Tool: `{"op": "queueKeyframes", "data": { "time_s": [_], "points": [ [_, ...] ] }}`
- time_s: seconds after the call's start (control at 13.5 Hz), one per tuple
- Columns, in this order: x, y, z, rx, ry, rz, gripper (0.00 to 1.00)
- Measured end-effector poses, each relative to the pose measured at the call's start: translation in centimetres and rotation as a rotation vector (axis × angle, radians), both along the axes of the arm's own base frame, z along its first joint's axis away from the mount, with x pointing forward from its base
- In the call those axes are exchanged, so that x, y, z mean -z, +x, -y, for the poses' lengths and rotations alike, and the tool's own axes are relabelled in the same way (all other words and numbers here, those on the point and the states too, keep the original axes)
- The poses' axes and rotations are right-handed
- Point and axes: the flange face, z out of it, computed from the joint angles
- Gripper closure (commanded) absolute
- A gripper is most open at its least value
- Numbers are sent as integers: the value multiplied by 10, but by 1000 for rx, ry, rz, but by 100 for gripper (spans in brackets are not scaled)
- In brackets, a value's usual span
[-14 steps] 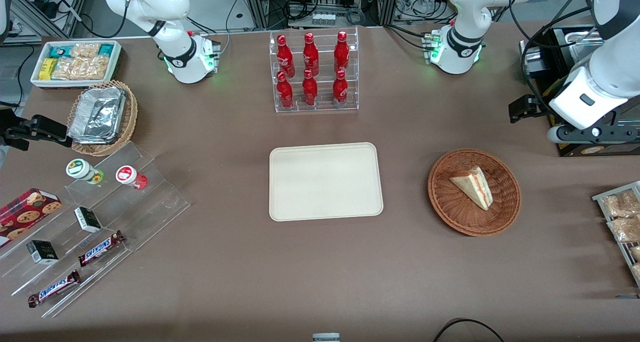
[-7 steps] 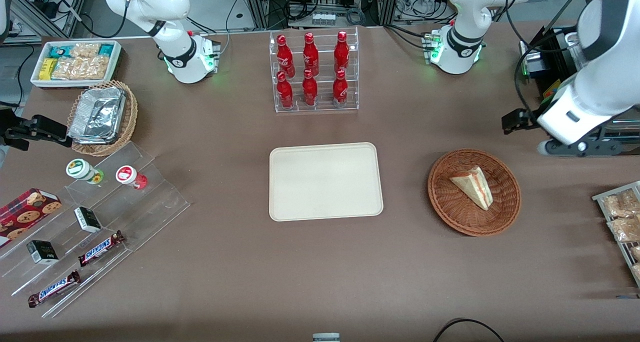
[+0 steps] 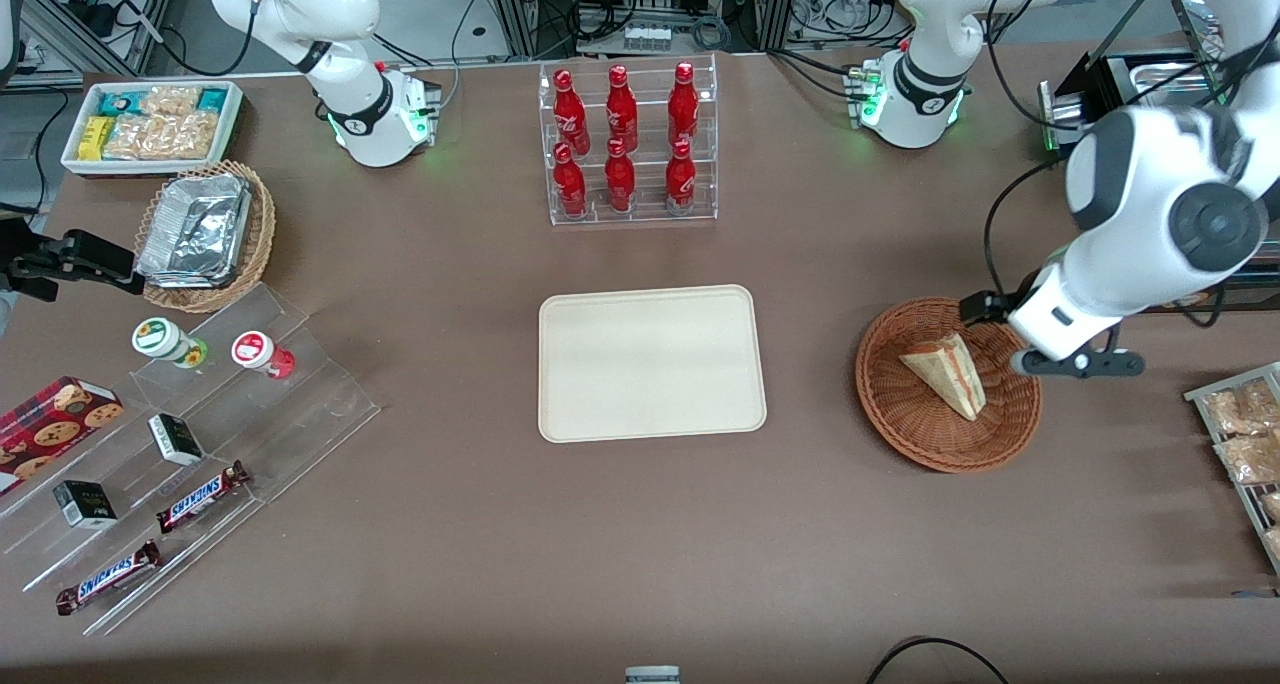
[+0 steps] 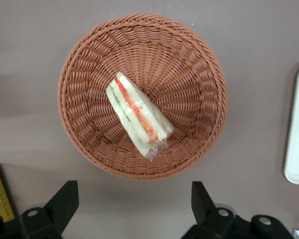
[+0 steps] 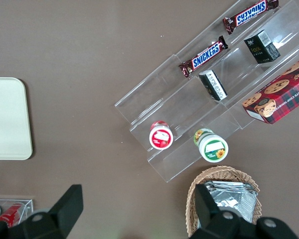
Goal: Place sandwich from basket to tray
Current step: 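Move the left gripper over the wrapped sandwich in the wicker basket, then lower the open left gripper around the sandwich's upright edge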
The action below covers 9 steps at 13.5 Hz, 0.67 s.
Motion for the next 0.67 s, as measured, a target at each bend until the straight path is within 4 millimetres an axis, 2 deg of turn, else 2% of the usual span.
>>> {"op": "queueKeyframes", "data": {
  "time_s": [0.15,0.3,0.44,0.67],
  "points": [
    [31,6,-5,-7,-2,3,0],
    [47,7,-13,-22,-3,21,0],
    [56,4,-16,-87,6,28,0],
    [60,1,-13,-286,39,29,0]
  ]
}}
